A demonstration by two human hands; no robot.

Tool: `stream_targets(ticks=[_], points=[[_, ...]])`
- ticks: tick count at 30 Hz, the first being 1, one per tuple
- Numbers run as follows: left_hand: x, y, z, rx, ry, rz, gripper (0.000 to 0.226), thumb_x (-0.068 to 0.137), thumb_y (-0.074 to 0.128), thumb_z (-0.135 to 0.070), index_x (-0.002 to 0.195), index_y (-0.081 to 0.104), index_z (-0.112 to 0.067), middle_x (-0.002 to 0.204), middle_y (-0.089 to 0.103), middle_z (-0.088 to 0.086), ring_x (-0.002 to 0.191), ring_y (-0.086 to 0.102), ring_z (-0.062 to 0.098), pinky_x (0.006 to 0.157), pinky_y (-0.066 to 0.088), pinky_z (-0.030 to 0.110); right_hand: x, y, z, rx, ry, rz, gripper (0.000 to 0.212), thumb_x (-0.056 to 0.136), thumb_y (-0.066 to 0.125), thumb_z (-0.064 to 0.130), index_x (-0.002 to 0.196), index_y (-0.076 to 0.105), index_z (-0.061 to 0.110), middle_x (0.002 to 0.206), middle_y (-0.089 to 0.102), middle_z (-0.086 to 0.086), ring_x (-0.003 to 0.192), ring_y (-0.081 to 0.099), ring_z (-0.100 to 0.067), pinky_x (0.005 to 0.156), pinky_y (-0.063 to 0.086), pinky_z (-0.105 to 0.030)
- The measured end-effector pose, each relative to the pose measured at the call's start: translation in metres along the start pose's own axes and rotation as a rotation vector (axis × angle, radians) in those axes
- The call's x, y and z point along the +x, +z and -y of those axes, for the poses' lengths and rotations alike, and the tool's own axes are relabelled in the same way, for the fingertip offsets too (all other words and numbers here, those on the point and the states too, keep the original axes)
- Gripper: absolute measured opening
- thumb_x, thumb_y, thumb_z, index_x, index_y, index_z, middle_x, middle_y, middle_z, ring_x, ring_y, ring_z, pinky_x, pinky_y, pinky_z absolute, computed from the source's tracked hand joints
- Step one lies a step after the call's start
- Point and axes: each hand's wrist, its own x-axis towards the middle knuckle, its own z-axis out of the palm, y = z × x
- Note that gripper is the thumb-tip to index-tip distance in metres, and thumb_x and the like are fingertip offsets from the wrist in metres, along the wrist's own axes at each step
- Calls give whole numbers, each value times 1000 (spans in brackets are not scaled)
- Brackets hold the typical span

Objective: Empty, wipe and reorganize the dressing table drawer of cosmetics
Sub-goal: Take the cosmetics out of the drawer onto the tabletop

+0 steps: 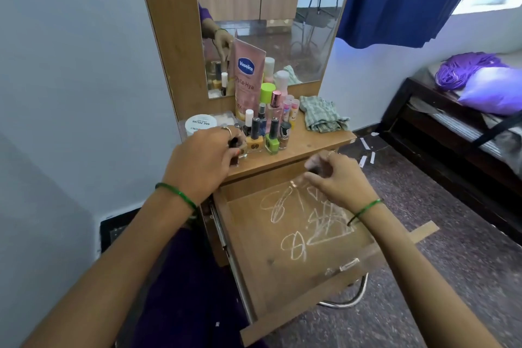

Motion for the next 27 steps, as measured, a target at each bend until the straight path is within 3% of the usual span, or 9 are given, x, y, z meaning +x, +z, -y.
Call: stream_targets(ticks=[3,6,12,27], points=[[7,1,1,91,-71,-2,23,92,56,-23,114,61,-25,109,66,1,101,57,26,74,47,36,11,3,26,203,-59,5,16,79,72,12,89,60,17,72,62,9,65,54,-10,69,46,-17],[11,5,2,158,-106,11,23,94,53,-24,116,59,-25,113,65,3,104,57,27,73,46,36,25,9,35,311,-100,-23,22,78,71,4,96,61,12,75,60,6,67,55,-10,73,49,-22],[15,11,5,276,-110,38,21,96,49,-25,115,58,-20,114,64,6,102,59,30,72,46,37,41,26,45,247,-170,-44,21,80,67,-2,97,61,7,78,54,-4,66,49,-8,66,44,-7],[18,22,18,342,-115,68,23,94,52,-16,116,56,-20,119,62,10,105,58,35,73,49,40,49,64,52,208,-243,-120,17,82,66,3,97,59,8,83,55,-5,74,51,-10,68,42,-4]])
